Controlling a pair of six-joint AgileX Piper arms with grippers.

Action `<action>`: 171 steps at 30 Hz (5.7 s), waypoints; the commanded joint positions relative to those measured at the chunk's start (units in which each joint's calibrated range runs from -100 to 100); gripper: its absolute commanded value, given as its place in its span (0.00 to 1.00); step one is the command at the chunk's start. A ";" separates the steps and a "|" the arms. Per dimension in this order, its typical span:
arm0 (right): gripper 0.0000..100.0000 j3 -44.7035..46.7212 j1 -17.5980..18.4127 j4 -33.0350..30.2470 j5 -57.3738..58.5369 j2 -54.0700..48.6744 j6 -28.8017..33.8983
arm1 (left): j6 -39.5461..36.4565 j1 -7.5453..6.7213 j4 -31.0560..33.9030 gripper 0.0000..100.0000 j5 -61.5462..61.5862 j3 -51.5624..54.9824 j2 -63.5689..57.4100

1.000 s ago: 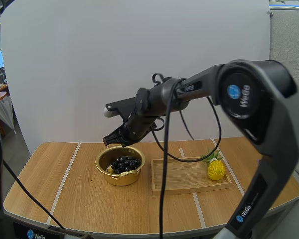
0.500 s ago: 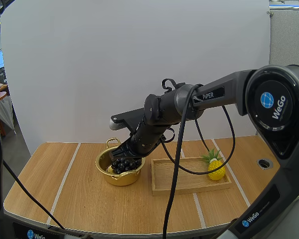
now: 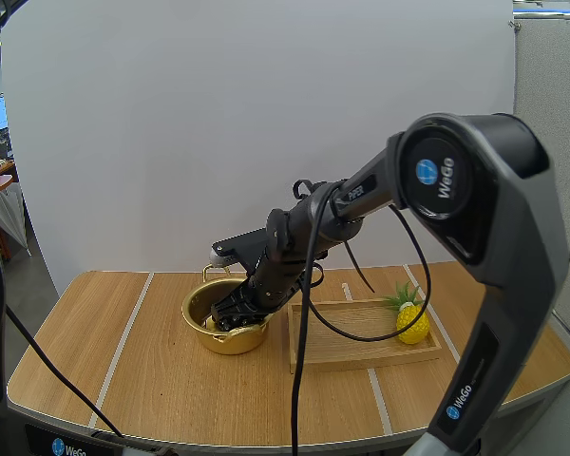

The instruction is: Open the pot, put the grape inside, and close it

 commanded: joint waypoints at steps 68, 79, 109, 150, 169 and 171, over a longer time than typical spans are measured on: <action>0.00 16.21 -2.90 -7.53 57.06 -83.13 7.30 | -0.44 -0.12 -0.10 0.00 0.00 -0.52 -0.76; 0.00 16.55 -3.14 -8.29 62.61 -93.12 7.20 | -0.44 -0.12 -0.99 0.00 45.80 0.09 -1.06; 0.00 16.55 -8.23 -5.44 66.08 -95.30 5.53 | 18.47 -0.12 -11.41 0.00 38.65 58.88 6.64; 0.00 16.55 -10.78 -4.42 66.08 -95.30 4.17 | 24.87 -0.12 -14.09 0.00 28.19 60.46 33.15; 0.00 16.55 -10.78 -3.43 66.08 -95.30 4.08 | 24.87 -0.12 -14.09 0.09 37.06 60.46 32.90; 0.00 16.55 -10.78 -3.43 66.08 -95.30 4.08 | 24.87 -0.12 -14.09 0.26 37.61 60.46 32.77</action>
